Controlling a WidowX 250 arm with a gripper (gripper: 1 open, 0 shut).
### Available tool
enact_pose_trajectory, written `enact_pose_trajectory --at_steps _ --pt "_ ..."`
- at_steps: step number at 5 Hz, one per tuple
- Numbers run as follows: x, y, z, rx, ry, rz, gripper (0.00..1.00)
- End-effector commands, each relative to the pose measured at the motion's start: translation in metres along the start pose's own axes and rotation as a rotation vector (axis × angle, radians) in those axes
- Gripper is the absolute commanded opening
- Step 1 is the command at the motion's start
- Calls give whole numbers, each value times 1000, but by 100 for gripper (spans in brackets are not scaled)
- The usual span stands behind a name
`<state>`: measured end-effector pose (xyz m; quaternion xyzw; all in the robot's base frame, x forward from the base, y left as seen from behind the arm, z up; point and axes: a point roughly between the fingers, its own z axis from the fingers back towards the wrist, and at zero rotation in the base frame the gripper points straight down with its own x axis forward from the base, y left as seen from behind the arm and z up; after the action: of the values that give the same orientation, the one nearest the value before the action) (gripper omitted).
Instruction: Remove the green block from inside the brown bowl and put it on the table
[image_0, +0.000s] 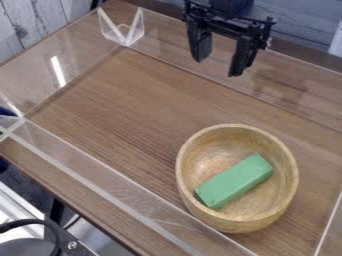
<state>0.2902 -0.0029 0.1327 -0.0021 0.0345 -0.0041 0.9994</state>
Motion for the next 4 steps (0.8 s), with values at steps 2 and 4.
enact_pose_trajectory --at_steps 2,4 --pt "-25 -18 -22 -3 39 -63 100" --pt "-46 -53 -38 -6 41 -181 100"
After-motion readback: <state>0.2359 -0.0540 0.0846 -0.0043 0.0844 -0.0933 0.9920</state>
